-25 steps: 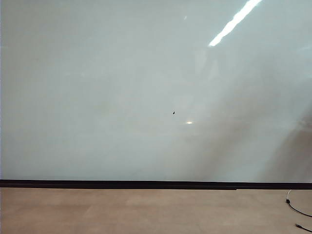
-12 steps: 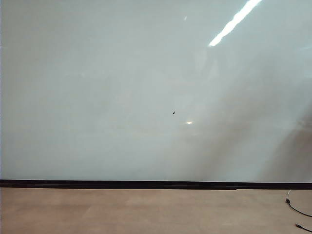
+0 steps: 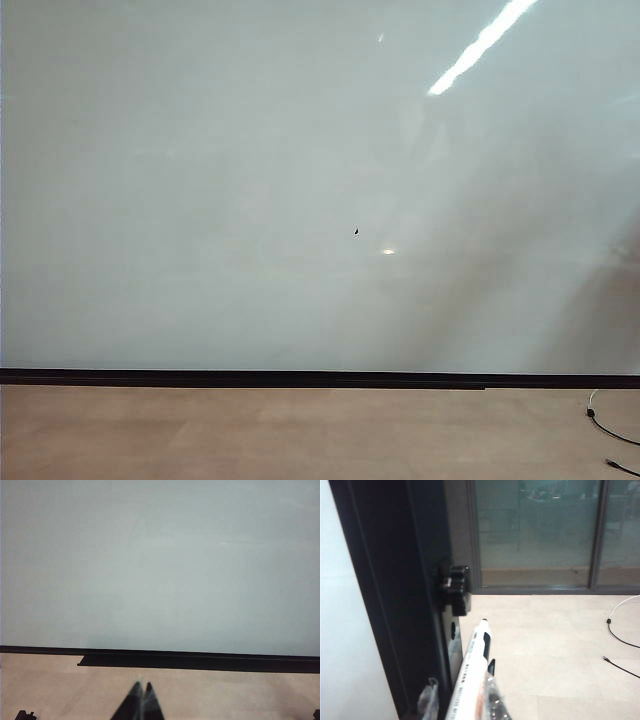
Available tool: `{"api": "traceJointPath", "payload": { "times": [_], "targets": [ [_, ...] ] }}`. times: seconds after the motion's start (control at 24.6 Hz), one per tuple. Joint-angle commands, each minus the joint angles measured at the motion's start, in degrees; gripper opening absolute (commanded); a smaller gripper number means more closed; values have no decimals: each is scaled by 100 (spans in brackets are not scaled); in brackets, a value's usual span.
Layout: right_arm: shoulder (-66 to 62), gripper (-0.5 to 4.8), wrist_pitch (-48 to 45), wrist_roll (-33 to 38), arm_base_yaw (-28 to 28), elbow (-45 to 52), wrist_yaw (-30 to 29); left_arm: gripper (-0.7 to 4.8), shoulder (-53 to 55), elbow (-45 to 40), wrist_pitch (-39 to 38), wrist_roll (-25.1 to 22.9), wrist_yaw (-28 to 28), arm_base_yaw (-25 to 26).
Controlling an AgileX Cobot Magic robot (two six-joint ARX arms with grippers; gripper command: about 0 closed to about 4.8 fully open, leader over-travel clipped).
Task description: Pick up the pen on the shelf to the right of the whiteboard and draw a cross mark.
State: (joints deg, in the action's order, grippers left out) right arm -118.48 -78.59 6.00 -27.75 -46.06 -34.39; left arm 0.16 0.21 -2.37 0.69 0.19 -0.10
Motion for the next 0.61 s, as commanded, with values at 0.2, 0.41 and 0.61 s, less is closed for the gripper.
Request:
{"api": "traceJointPath", "payload": {
  "times": [0.2,0.41,0.61],
  "targets": [
    [22,47,-74,2,0,-13,-68,-5,2,17,72,-24,2,-2],
    [22,-1,-125,2,-7,-11,-116,-4,2,17,72,-24,2,-2],
    [24,-1,-186,0,-22,-13,22,-5,2,17,72,-24,2,-2]
  ]
}}
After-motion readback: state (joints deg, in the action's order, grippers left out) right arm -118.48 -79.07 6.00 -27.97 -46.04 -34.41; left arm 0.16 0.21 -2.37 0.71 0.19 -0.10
